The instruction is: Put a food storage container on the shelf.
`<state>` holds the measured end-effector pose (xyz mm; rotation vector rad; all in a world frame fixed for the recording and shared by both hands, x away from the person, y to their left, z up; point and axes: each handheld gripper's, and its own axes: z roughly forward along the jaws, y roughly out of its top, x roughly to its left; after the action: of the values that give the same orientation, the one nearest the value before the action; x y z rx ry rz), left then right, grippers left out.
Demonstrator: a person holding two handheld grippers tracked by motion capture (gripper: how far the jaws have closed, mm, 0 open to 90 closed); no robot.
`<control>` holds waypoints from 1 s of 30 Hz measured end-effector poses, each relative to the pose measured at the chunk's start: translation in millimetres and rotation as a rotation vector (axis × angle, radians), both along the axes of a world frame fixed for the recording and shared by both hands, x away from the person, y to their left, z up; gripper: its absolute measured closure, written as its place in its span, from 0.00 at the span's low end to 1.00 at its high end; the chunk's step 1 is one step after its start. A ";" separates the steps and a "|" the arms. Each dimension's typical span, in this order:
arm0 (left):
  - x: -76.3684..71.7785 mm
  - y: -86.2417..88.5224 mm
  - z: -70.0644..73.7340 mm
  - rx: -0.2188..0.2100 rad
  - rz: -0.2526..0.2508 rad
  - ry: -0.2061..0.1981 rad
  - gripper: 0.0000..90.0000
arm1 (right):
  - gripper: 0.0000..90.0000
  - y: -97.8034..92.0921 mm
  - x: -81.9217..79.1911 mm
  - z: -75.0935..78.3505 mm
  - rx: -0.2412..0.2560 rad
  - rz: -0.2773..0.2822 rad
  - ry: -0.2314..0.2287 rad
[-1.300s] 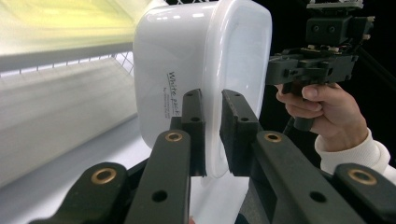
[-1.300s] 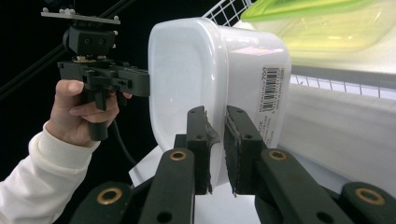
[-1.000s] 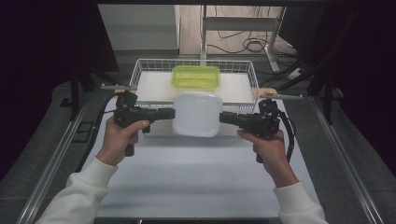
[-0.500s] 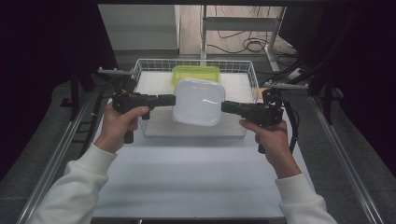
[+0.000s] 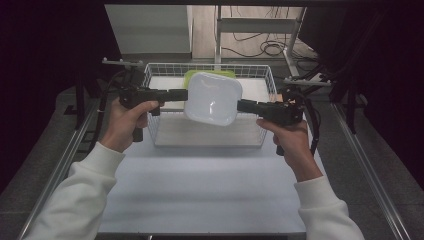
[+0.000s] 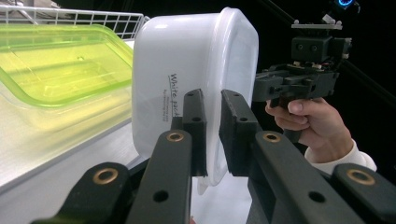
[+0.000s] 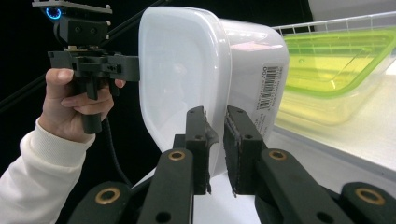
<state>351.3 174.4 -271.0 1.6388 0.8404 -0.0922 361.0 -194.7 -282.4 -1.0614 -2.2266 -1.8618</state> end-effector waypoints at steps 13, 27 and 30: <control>7.8 4.5 8.6 -0.007 0.007 -0.012 0.91 | 0.89 5.2 11.8 15.3 -0.006 -0.002 -0.016; 16.4 6.2 10.0 -0.005 0.023 -0.007 0.91 | 0.89 9.3 24.1 25.6 -0.004 -0.006 -0.007; 19.5 7.0 12.4 0.004 0.024 -0.013 0.91 | 0.89 10.7 27.9 27.2 -0.004 -0.008 -0.005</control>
<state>370.8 181.4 -258.7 1.6311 0.8509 -0.0632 389.0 -184.0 -255.2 -1.0686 -2.2327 -1.8662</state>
